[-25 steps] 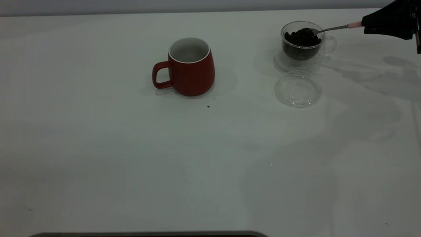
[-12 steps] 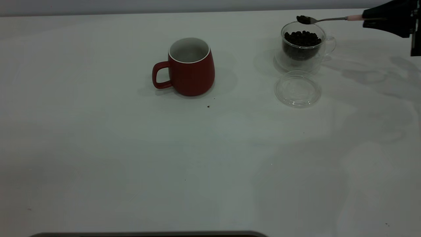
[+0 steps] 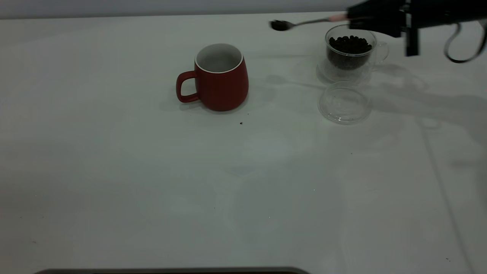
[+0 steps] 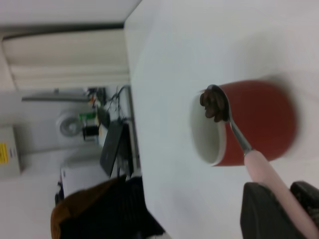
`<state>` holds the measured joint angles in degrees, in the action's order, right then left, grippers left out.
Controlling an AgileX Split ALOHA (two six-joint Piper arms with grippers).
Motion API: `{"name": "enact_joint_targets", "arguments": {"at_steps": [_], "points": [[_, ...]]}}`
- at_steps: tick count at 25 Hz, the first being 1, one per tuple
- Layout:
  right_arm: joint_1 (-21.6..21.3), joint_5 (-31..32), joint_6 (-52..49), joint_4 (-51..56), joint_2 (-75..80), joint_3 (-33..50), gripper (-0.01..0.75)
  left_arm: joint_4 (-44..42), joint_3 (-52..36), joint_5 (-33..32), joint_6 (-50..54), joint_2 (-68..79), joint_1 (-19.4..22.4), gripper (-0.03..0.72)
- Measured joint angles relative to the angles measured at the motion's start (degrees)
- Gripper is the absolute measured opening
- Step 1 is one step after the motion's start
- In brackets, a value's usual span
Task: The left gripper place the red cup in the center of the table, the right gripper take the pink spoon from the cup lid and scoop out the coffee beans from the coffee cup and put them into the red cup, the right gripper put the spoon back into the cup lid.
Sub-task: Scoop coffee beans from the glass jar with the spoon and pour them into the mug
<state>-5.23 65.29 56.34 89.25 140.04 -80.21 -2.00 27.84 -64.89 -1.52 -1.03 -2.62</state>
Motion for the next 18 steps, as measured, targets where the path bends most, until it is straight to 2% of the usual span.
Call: {"name": "enact_joint_targets", "arguments": {"at_steps": [7, 12, 18], "points": [[7.4, -0.5, 1.0, 1.3, -0.3, 0.0, 0.101, 0.0, 0.0, 0.0, 0.0, 0.0, 0.0, 0.493], [10.9, -7.9, 3.6, 1.1, -0.3, 0.0, 0.101, 0.0, 0.0, 0.0, 0.0, 0.0, 0.0, 0.493], [13.2, -15.0, 20.5, 3.0, -0.6, 0.0, 0.101, 0.0, 0.0, 0.0, 0.0, 0.0, 0.0, 0.493]]}}
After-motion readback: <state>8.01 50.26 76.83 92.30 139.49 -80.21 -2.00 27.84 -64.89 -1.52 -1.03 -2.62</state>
